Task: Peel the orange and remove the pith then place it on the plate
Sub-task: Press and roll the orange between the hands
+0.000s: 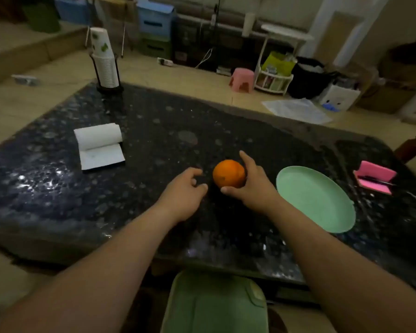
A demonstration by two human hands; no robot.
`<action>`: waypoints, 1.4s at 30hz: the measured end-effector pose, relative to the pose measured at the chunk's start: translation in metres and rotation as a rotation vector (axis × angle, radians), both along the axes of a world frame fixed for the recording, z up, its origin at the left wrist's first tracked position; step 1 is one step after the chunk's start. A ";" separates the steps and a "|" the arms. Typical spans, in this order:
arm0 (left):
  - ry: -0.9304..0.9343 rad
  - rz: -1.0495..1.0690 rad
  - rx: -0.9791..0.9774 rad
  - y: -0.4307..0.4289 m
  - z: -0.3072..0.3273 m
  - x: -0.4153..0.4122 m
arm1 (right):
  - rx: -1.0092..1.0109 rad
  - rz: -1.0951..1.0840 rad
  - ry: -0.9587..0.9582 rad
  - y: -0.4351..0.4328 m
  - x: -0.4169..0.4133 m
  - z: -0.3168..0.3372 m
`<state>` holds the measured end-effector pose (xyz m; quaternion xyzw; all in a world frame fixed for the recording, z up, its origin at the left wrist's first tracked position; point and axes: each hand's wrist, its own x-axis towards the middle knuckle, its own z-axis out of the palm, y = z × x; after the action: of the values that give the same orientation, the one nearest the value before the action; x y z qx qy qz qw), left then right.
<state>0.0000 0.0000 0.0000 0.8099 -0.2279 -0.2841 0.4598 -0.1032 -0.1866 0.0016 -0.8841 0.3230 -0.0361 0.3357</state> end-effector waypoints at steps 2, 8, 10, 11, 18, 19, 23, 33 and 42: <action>0.026 0.019 -0.004 -0.008 -0.005 0.007 | -0.039 0.066 0.030 -0.002 0.015 -0.003; 0.055 -0.031 -0.033 -0.021 -0.016 0.003 | 0.086 0.006 -0.057 -0.002 0.022 -0.011; 0.142 -0.025 -0.097 -0.024 -0.012 -0.003 | 0.220 -0.009 -0.137 0.009 0.012 -0.006; 0.219 -0.016 -0.156 -0.026 -0.008 -0.008 | 0.279 -0.024 -0.157 0.017 0.007 -0.004; 0.414 0.025 -0.373 -0.021 0.015 -0.043 | 0.507 -0.138 -0.297 0.039 -0.023 0.004; 0.431 0.035 -0.394 -0.019 0.020 -0.048 | 0.522 -0.139 -0.312 0.041 -0.029 0.008; 0.430 0.071 -0.424 -0.012 0.036 -0.068 | 0.707 -0.226 -0.403 0.052 -0.049 0.019; 0.345 -0.109 -0.190 -0.011 0.056 -0.056 | 0.510 -0.207 -0.405 0.043 -0.062 0.045; 0.452 -0.251 -0.190 -0.019 0.035 -0.036 | 0.521 -0.197 -0.274 0.029 -0.043 0.037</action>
<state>-0.0359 -0.0194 0.0353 0.6446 -0.2438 -0.4896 0.5342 -0.1459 -0.1575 0.0387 -0.7196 0.3571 -0.1035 0.5864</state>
